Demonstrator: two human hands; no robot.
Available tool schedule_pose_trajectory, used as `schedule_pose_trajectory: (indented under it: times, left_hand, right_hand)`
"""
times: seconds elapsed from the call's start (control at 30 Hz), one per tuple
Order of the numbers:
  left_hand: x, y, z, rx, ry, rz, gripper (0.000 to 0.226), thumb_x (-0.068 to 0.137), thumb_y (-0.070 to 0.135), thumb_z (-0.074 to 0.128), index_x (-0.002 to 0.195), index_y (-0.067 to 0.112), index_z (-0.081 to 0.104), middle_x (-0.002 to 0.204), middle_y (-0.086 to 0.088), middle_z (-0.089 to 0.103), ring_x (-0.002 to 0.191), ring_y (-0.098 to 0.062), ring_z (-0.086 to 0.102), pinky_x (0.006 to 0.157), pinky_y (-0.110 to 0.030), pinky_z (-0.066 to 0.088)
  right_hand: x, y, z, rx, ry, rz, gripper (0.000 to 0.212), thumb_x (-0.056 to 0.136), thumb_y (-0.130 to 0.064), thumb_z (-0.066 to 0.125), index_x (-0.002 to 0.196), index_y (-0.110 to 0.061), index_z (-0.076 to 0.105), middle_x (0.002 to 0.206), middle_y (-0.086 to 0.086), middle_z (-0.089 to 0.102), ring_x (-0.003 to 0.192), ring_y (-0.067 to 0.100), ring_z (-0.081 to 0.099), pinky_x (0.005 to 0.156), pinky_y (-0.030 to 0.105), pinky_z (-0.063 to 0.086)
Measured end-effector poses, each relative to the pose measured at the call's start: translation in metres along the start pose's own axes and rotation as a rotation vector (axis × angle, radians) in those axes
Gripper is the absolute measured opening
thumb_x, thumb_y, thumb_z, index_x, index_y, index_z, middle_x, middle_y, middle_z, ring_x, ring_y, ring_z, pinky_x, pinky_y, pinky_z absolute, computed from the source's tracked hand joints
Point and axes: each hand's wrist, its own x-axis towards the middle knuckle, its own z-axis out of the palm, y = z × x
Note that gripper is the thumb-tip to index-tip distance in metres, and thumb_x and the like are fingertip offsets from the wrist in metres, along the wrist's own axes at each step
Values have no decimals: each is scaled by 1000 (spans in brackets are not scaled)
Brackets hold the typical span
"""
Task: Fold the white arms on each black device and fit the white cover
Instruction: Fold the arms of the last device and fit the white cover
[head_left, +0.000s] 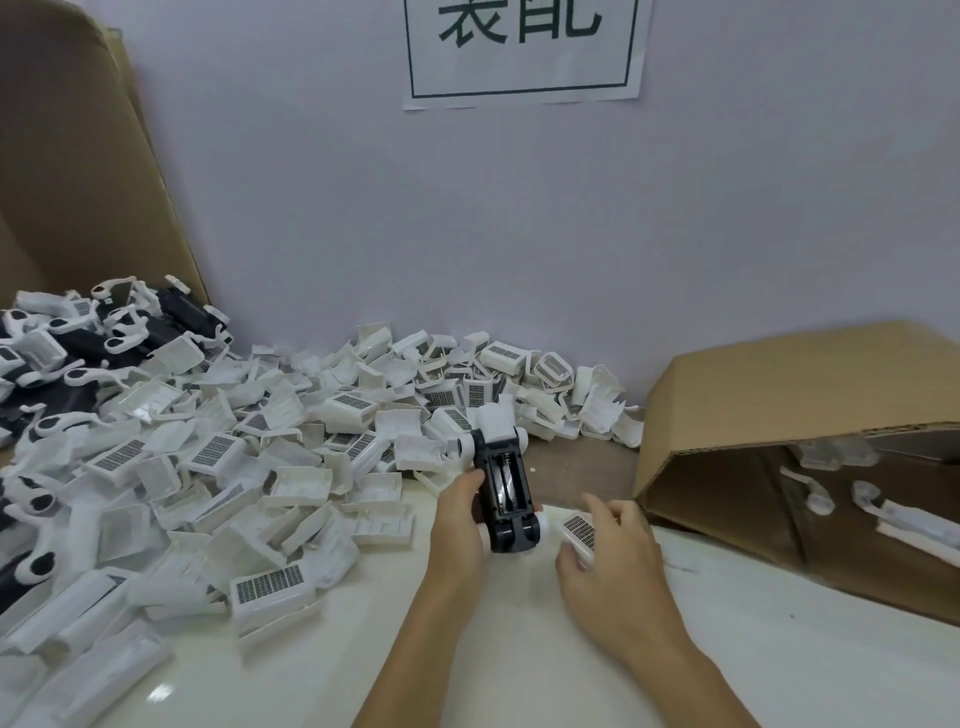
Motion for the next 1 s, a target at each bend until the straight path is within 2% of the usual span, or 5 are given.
schedule_pose_trajectory:
  times: [0.13,0.2,0.37,0.57,1.0]
  left_hand:
    - [3,-5,4,-4,-63,-32,38,102,22,39,110,-2,66,99,-25,73,77,-26,74,57,-25,56]
    - [2,-7,7,18,-81,-9,36,103,22,41,118,-1,65,108,-26,72,90,-30,73,61,-23,55]
    - [-5,-13,16,102,-133,149,26,103,19,49,108,27,73,108,-2,76,100,-16,72,71,-19,55]
    - [-5,-19,23,206,-208,267,28,90,29,53,105,39,74,110,3,76,106,-16,70,95,-38,54]
    - [-3,-23,20,189,-214,267,47,106,21,41,88,44,77,94,12,76,90,-4,71,74,-19,54]
  right_hand:
    - [3,1,0,198,130,16,58,94,-28,60,147,-18,41,122,-3,50,116,15,49,100,33,42]
    - [5,1,-3,366,311,16,57,91,-22,65,144,-17,47,113,-7,54,102,4,53,85,18,45]
    - [4,-1,-3,724,556,-81,57,89,-14,71,140,-24,48,109,-14,61,103,1,59,82,8,46]
    - [-1,-13,2,750,511,-237,63,82,-30,69,140,-30,45,107,-16,62,103,8,62,86,11,47]
    - [3,-15,6,577,527,-294,53,85,-21,76,133,-22,55,110,-13,56,104,-1,56,83,4,42]
